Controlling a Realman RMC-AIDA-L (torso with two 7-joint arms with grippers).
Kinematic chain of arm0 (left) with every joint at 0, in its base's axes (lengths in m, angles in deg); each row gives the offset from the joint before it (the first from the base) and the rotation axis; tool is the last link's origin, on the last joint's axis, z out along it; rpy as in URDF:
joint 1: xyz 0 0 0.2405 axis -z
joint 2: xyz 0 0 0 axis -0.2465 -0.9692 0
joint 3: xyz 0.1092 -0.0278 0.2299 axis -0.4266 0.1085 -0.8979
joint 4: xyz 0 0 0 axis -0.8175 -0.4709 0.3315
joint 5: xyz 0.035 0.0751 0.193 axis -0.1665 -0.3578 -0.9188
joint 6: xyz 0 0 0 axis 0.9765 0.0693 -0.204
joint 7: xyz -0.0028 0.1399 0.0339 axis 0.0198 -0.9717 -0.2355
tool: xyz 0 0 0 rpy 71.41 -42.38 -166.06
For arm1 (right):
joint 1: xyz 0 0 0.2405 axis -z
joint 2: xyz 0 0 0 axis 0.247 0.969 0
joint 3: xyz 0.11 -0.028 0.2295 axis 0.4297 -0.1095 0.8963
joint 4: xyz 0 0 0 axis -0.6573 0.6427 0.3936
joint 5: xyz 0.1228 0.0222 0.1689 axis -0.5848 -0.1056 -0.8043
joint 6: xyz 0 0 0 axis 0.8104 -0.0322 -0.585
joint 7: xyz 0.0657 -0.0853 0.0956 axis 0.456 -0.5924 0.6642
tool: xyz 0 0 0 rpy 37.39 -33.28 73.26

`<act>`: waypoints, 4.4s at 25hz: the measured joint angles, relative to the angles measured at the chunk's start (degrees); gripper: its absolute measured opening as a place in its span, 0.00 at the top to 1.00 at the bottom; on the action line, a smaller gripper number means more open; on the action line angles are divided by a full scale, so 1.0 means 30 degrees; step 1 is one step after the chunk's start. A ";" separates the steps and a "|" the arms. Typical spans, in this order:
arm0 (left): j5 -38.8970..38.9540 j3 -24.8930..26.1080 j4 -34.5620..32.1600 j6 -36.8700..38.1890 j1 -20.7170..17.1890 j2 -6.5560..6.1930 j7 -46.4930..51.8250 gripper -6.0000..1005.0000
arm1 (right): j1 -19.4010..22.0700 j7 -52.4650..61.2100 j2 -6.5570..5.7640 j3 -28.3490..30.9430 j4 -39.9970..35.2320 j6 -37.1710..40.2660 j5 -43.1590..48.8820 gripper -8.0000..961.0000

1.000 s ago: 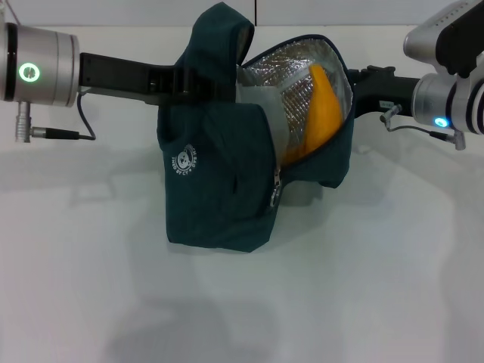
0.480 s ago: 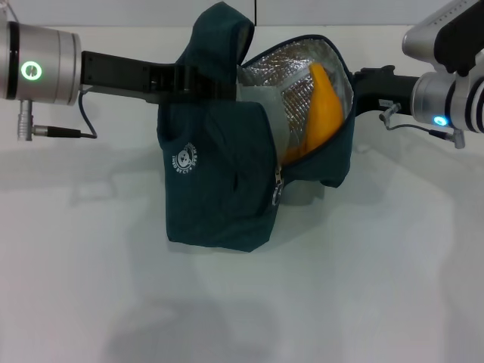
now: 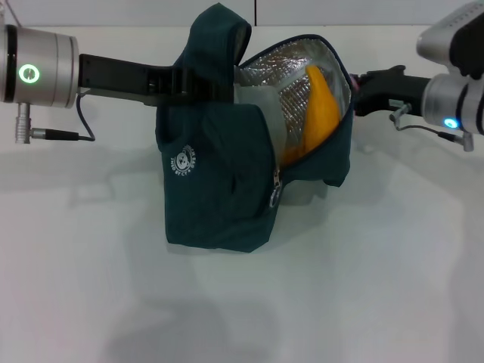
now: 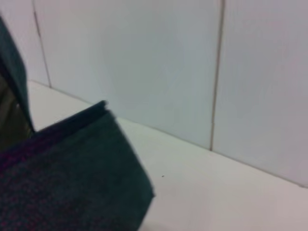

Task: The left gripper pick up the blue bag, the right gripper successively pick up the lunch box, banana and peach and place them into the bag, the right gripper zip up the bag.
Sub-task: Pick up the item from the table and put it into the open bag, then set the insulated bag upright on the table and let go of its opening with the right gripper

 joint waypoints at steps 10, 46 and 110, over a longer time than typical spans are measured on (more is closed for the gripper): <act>0.0686 0.0031 -0.0248 0.0166 -0.0829 -0.0119 0.0021 0.96 | 0.2034 -0.0498 -0.0006 0.0040 -0.3072 0.1262 -0.3708 0.83; 0.0917 -0.0018 -0.0276 0.0177 -0.0975 -0.0103 0.0078 0.96 | 0.3713 -0.7046 -0.0022 -0.5628 -0.4117 1.1584 -0.8851 0.82; 0.0941 0.0001 -0.0163 0.0153 -0.1124 -0.0102 0.0030 0.96 | 0.4541 -0.4571 -0.0001 -0.5246 -0.3114 0.4836 -0.7501 0.36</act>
